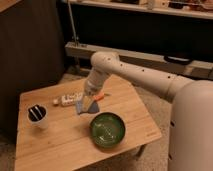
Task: Place the white sponge in the ceramic bowl
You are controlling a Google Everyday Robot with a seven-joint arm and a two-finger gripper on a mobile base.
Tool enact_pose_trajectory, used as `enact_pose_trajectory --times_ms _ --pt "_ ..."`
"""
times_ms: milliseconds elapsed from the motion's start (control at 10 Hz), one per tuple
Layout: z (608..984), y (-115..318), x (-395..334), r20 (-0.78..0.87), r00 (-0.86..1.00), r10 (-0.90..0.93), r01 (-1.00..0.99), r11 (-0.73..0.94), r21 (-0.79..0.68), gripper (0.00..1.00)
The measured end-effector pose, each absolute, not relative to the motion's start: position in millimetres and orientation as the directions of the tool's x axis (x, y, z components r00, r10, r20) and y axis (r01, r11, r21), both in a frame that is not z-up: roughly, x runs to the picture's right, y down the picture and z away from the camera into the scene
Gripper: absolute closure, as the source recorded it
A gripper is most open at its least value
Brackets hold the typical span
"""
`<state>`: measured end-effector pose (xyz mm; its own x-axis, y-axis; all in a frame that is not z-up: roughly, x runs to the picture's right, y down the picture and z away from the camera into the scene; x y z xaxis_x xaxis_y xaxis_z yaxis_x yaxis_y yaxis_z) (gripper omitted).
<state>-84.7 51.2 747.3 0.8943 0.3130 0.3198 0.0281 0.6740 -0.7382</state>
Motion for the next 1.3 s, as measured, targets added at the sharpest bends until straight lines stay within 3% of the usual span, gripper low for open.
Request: enact_pose_trajectory --times_ms 500,1000,1100,1300 --pt "768.2 93.4 43.9 0.177 0.900 0.398 -0.125 0.625 -0.771 1.00" --pt "737.0 109.8 40.6 0.246 0.909 0.337 -0.035 0.650 -0.759 1.00" --pt "735.0 118.3 28.1 0.239 0.919 0.314 -0.017 0.637 -0.771 0.98" --pt "745.3 140.8 25.6 0.206 0.934 0.292 -0.015 0.609 -0.793 0.80"
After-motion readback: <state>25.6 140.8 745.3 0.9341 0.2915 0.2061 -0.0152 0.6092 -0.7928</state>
